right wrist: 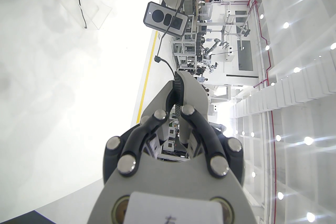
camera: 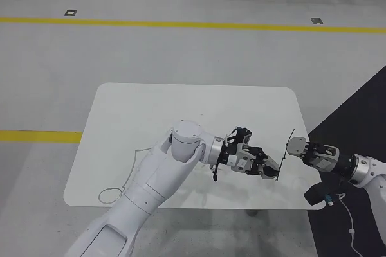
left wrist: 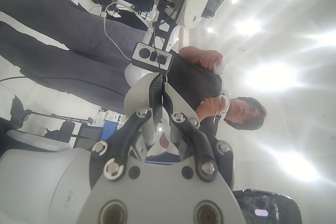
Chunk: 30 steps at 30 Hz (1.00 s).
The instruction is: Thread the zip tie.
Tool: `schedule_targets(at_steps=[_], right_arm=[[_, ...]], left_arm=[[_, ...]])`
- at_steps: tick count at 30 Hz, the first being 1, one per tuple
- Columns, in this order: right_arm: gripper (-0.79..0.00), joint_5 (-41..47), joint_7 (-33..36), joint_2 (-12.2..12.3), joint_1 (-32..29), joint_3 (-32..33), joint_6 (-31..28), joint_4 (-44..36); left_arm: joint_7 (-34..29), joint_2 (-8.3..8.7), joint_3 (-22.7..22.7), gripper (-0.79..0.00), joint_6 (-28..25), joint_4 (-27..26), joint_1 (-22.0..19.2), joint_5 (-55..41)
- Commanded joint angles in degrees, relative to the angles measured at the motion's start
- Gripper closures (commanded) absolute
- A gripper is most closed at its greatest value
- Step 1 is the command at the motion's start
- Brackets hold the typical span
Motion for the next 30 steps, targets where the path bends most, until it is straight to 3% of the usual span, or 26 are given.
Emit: schedule_targets(at_steps=[1, 30], right_arm=[[0.000, 0.08, 0.30, -0.02, -0.04, -0.03, 0.08, -0.01], [0.000, 0.60, 2.20, 0.39, -1.10, -0.61, 0.67, -0.83]], left_arm=[[0.17, 0.09, -0.03, 0.000, -0.39, -0.25, 0.09, -0.10], [1.91, 1.00, 0.92, 0.000, -0.25, -1.70, 0.35, -1.47]])
